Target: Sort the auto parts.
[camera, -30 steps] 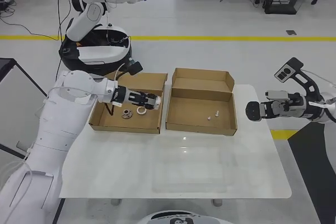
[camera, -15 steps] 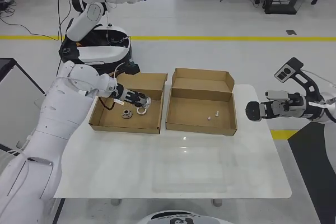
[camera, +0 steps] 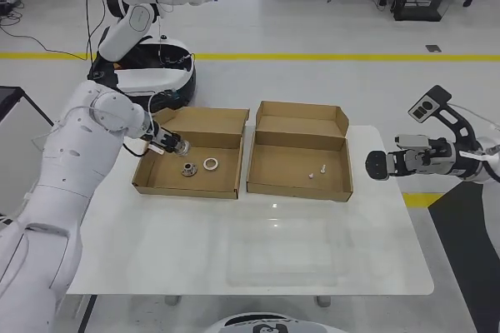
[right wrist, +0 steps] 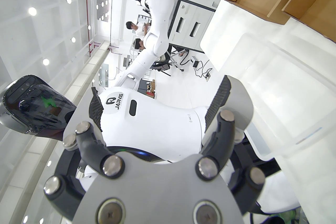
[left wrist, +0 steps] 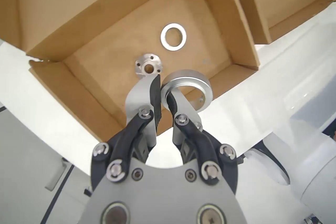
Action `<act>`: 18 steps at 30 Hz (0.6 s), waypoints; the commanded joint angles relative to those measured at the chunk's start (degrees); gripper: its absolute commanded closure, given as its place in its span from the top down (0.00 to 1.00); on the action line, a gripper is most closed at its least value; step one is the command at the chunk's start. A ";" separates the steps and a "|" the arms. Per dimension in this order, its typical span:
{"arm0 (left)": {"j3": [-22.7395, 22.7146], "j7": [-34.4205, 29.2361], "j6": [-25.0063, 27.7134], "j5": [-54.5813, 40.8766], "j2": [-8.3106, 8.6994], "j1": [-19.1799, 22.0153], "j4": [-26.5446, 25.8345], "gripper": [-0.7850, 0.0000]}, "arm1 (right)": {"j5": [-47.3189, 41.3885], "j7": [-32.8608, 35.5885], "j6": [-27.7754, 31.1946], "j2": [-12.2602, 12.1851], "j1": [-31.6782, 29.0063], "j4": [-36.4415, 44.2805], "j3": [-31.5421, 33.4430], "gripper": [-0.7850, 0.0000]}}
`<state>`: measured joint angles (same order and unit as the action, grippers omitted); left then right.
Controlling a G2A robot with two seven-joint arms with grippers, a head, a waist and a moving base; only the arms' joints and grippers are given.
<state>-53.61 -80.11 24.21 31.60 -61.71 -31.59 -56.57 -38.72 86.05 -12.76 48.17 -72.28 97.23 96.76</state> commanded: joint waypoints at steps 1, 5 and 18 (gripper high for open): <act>0.21 0.23 0.19 1.49 0.37 -0.43 -0.04 0.00 | 0.00 0.00 0.00 0.00 0.00 0.00 0.00 1.00; 0.88 0.68 0.64 4.27 1.05 -1.47 -0.19 0.00 | 0.00 0.00 0.00 0.00 0.00 0.00 0.00 1.00; 5.00 6.22 3.12 9.90 0.72 -3.01 4.09 0.00 | 0.00 0.00 0.00 0.00 0.00 0.00 0.00 1.00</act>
<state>-48.99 -74.56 27.14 40.79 -60.91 -34.66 -52.67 -38.72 86.05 -12.76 48.17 -72.28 97.23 96.76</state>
